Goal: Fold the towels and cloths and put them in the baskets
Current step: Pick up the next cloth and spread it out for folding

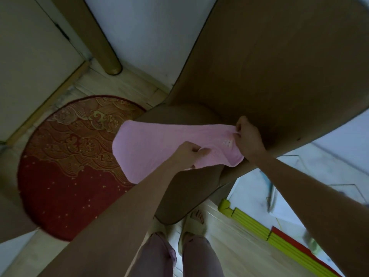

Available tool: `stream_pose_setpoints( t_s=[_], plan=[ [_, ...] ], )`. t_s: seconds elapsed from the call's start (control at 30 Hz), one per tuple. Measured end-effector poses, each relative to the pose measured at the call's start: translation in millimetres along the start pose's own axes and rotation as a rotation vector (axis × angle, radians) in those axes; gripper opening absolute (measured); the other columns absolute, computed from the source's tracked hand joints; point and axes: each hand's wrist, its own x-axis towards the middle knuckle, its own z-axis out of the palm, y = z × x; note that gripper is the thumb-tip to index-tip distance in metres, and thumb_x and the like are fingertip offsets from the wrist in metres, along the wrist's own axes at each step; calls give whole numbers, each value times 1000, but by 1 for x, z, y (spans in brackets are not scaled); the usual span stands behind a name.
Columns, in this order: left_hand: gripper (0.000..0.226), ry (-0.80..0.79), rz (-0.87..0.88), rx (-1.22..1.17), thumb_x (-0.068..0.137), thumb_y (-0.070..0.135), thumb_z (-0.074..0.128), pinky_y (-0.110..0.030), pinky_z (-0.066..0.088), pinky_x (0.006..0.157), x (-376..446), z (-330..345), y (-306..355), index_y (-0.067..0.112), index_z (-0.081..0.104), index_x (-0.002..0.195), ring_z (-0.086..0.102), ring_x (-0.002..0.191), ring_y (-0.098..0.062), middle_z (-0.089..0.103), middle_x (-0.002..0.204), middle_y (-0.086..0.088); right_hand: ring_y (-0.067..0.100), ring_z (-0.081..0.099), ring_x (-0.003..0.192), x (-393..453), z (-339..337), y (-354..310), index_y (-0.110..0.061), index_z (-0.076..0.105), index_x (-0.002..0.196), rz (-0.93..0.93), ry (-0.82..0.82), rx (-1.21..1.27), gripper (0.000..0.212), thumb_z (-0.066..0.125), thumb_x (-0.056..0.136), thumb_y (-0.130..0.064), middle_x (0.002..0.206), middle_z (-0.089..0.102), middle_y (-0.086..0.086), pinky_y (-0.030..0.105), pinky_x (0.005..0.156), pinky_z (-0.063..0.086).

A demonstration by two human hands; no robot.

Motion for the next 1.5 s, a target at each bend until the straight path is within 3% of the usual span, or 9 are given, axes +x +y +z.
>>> stream_pose_setpoints(
  t_s=[0.03, 0.07, 0.1, 0.17, 0.43, 0.57, 0.83, 1.23, 1.5],
  plan=[
    [33, -299, 78, -299, 91, 52, 52, -3, 45, 79, -7, -2, 8, 32, 58, 65, 57, 79, 7, 44, 84, 21, 24, 60, 98, -5, -13, -1, -8, 51, 103, -9, 24, -25, 12, 50, 94, -2, 102, 59, 12, 30, 84, 46],
    [29, -229, -264, -162, 93, 42, 54, -21, 53, 84, 0, -8, 21, 22, 63, 76, 57, 74, -6, 47, 75, 15, 24, 60, 98, -9, -26, -3, -10, 53, 99, -21, 43, -58, 11, 48, 94, -1, 103, 59, 11, 28, 85, 44],
    [34, -228, -282, -138, 94, 41, 54, -31, 54, 82, -5, -12, 47, 12, 63, 79, 55, 68, -12, 48, 68, 6, 24, 60, 98, -12, -39, -5, -12, 54, 94, -34, 55, -91, 14, 46, 95, -1, 104, 59, 10, 26, 85, 42],
    [39, -292, -536, -116, 93, 44, 54, -33, 51, 75, -5, -14, 50, 14, 55, 67, 54, 62, -13, 47, 61, 3, 23, 58, 97, -18, -62, -9, -14, 59, 90, -40, 67, -128, 20, 44, 96, -1, 108, 59, 9, 23, 85, 40],
    [42, -167, -533, -106, 95, 44, 50, -24, 47, 64, -39, -27, 51, 14, 56, 66, 52, 60, -11, 54, 62, 1, 20, 57, 101, -14, -73, -36, -5, 70, 97, -63, 32, -104, 23, 48, 93, 0, 120, 56, 8, 21, 85, 38],
    [30, -52, -752, -374, 99, 32, 46, -47, 53, 90, -80, -25, 3, 13, 57, 79, 58, 83, -20, 58, 86, -7, 22, 56, 108, 5, -25, -63, -3, 71, 97, -137, -78, -110, 24, 48, 92, 1, 121, 60, 10, 24, 89, 38],
    [10, 143, -887, -350, 102, 18, 40, -48, 58, 72, -105, -12, -80, 13, 49, 99, 67, 76, -30, 63, 92, -15, 28, 55, 103, 45, 77, -85, -5, 55, 124, -104, -405, -272, 29, 43, 98, -11, 121, 57, 15, 34, 94, 45],
    [29, 219, -755, 234, 100, 31, 45, -23, 38, 79, -59, -18, -156, 9, 63, 102, 47, 90, -11, 46, 111, -2, 28, 38, 131, 103, 144, -90, -14, 55, 130, -463, -255, -695, 35, 49, 96, -11, 143, 42, 11, 41, 110, 30],
    [28, 146, -891, 132, 94, 11, 53, -13, 34, 50, -46, -20, -164, 11, 52, 67, 49, 57, -8, 50, 66, -1, 26, 40, 128, 115, 153, -87, -14, 53, 131, -664, -426, -746, 38, 53, 94, -9, 143, 40, 10, 37, 104, 37]
  ],
)
